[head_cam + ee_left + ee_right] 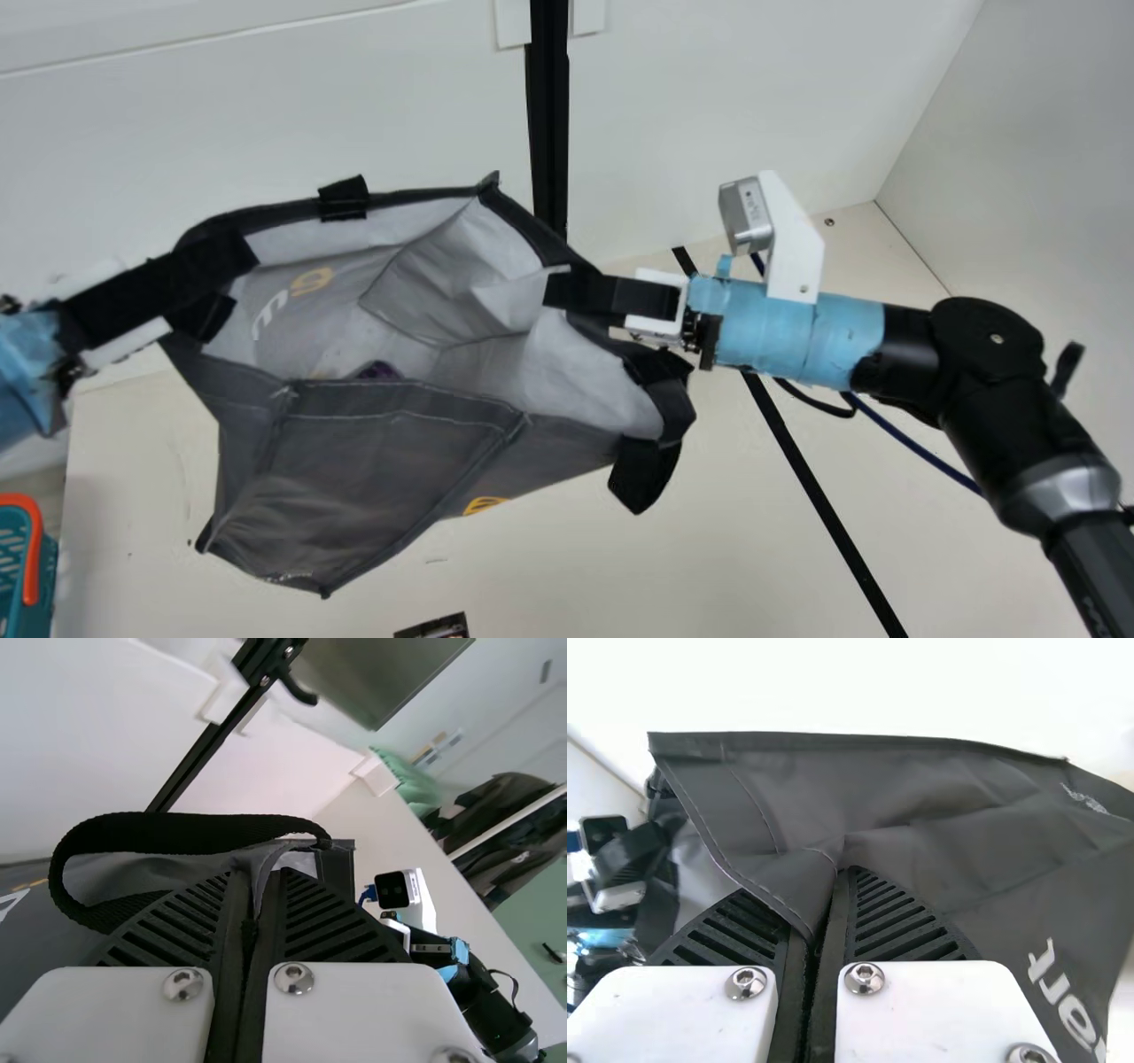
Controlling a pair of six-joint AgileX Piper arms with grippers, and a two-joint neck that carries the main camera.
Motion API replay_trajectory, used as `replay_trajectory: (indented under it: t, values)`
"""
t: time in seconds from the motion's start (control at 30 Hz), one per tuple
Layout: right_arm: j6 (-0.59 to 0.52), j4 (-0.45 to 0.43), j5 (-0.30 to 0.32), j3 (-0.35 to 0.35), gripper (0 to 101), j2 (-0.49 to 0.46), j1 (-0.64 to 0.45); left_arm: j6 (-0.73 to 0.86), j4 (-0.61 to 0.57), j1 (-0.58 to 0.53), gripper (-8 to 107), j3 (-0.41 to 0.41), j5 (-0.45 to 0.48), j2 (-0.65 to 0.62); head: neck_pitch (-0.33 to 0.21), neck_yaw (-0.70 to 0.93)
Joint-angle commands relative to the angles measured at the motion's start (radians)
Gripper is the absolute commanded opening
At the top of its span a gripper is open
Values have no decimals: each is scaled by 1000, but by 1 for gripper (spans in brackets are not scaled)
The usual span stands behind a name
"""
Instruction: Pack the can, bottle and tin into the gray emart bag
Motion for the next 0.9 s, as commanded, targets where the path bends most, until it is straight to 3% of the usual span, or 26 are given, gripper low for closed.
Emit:
replay_trajectory:
  t: [0.0, 0.23, 0.47, 0.87]
  values:
    - [40, 19, 6, -13, 0, -31, -9, -7, -9, 5, 10, -16, 7, -7, -23, -1]
    - [147, 30, 11, -54, 0, -129, -46, -42, -52, 36, 10, -55, 59, -41, -23, -1]
    - [250, -20, 11, -98, 0, -223, -100, -94, -92, 73, 10, -59, 140, -87, -23, -1]
    - [411, -288, 11, -173, 0, -354, -117, -188, -138, 124, 10, 21, 308, -177, -23, -1]
